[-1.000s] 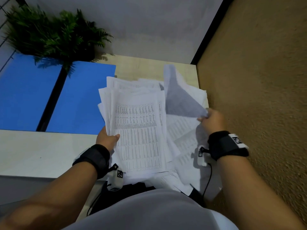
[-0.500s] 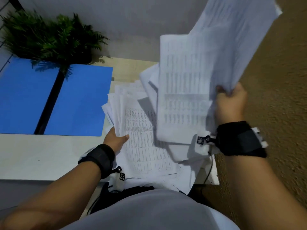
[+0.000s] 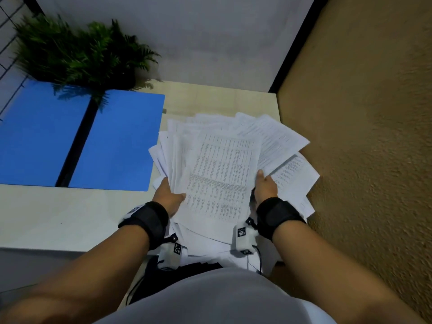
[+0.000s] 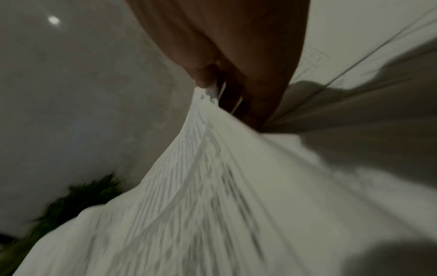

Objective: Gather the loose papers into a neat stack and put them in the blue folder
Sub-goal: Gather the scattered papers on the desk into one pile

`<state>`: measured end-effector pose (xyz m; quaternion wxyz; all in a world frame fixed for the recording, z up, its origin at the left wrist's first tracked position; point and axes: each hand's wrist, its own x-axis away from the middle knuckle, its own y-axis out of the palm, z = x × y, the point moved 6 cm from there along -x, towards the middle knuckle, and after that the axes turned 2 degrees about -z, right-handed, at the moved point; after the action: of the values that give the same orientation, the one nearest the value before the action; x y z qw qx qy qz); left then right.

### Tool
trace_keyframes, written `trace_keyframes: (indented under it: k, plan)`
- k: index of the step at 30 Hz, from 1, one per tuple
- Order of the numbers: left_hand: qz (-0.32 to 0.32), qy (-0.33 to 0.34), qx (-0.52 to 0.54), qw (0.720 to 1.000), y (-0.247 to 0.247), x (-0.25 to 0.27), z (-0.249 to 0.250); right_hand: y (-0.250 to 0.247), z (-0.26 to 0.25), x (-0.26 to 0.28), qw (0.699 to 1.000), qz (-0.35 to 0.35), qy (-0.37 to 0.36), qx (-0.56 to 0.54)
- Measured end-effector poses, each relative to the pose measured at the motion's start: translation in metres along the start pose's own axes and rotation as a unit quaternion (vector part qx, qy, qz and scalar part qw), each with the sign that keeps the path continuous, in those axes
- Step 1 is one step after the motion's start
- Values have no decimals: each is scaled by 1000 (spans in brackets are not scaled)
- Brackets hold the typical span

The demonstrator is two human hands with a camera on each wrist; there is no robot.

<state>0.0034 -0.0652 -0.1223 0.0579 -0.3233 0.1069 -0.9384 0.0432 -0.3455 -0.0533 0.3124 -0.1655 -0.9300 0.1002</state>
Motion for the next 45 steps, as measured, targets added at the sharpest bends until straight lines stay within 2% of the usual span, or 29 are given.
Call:
trace_keyframes:
  k: [3,5,7,9,11,13,16,18,21,24,28,30,31,32,34,36,38,39,41,43,45]
  plan:
    - [13,4,-28,1000,-2,-2,1,-23,-10,-17,998,49,7,43]
    - [30,-2,-33,999,-5,-1,1,-36,-13,-28,994,46,17,95]
    - [40,-5,-26,999,-7,-1,1,-43,-5,-37,986,4,27,166]
    - [37,-4,-15,999,-7,-1,2,-46,8,-38,980,-48,37,191]
    - [29,-7,-12,999,-5,-1,2,-44,16,-32,978,-77,50,188]
    - [12,-7,-8,1000,-2,0,3,-38,16,-23,984,-77,34,155]
    - [-1,9,14,1000,4,3,6,-16,13,-10,995,-86,-12,39]
    - [-2,13,33,999,4,6,9,-7,12,-9,993,-73,-52,79]
    - [11,8,44,999,0,4,11,-1,3,-14,970,-79,-76,216]
    - [3,-1,39,999,-2,-1,10,6,-1,-19,942,-107,-61,313]
    - [-21,38,-8,999,6,2,18,31,6,-22,896,-168,-66,405]
    - [-24,46,-25,998,7,0,16,40,12,-26,887,-178,-74,419]
    - [-15,43,-33,998,6,-2,13,41,15,-29,897,-159,-90,402]
    - [-1,34,-35,999,4,-5,10,35,13,-30,920,-112,-105,359]
    - [29,26,-19,999,-3,-7,7,1,7,-29,957,64,-110,259]
    - [49,20,9,999,-10,-8,4,-44,7,-23,943,231,-51,234]
    - [61,15,28,998,-16,-9,-1,-79,20,-24,932,303,34,198]
    - [63,15,36,997,-19,-9,-3,-90,28,-27,940,301,63,150]
    - [52,13,46,997,-22,-11,-7,-92,43,-38,969,231,79,40]
    - [32,6,41,999,-20,-14,-12,-86,51,-42,984,143,99,45]
    - [16,-10,29,999,-18,-18,-17,-88,54,-44,981,129,109,98]
